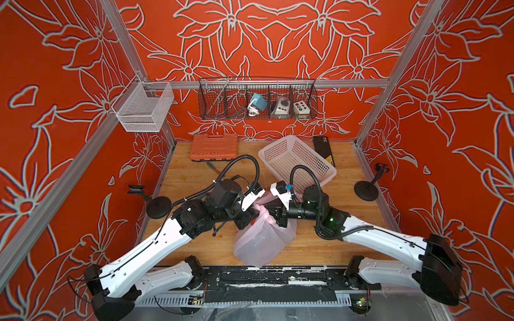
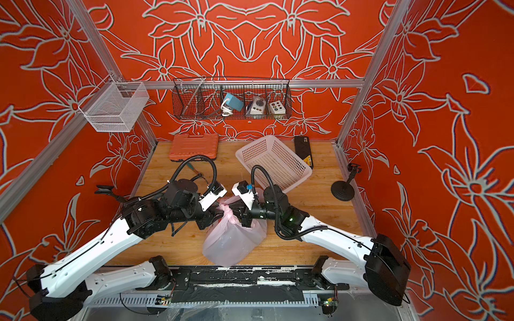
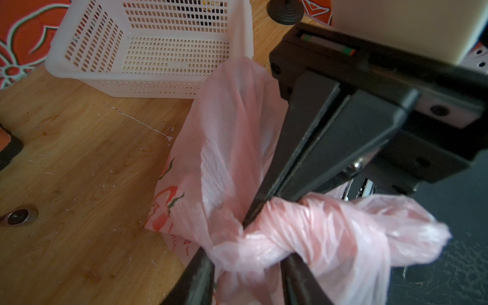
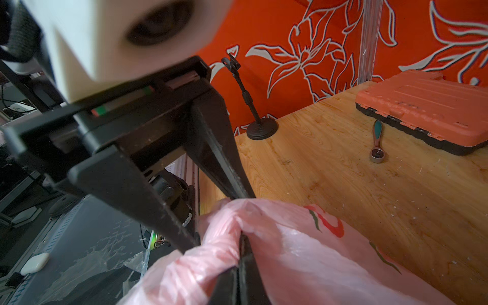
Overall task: Place the pineapple into a plastic bag & tie a knot
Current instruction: Tie the plastic bag at the center of the board.
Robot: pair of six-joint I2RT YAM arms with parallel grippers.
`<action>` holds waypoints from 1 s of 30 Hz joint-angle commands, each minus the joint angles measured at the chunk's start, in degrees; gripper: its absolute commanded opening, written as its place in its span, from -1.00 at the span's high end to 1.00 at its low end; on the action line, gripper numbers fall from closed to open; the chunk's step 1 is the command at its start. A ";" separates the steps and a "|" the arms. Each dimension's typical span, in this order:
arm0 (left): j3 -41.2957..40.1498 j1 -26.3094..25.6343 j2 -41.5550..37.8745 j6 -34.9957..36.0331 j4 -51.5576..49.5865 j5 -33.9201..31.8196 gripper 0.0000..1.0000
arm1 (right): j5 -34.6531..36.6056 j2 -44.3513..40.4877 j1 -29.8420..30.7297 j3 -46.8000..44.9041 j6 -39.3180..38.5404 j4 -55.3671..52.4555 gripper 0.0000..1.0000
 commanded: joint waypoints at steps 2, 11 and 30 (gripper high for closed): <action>1.26 0.06 2.01 1.36 -1.02 0.60 0.40 | -2.55 0.21 0.31 2.22 -1.04 -0.92 1.00; 1.84 0.06 1.34 1.28 1.08 -2.82 1.00 | 3.55 -4.36 0.30 4.22 -5.12 -14.42 0.81; 2.46 0.06 0.25 -0.08 0.47 -3.41 1.00 | 3.50 -20.66 0.41 5.05 14.38 -33.18 -0.20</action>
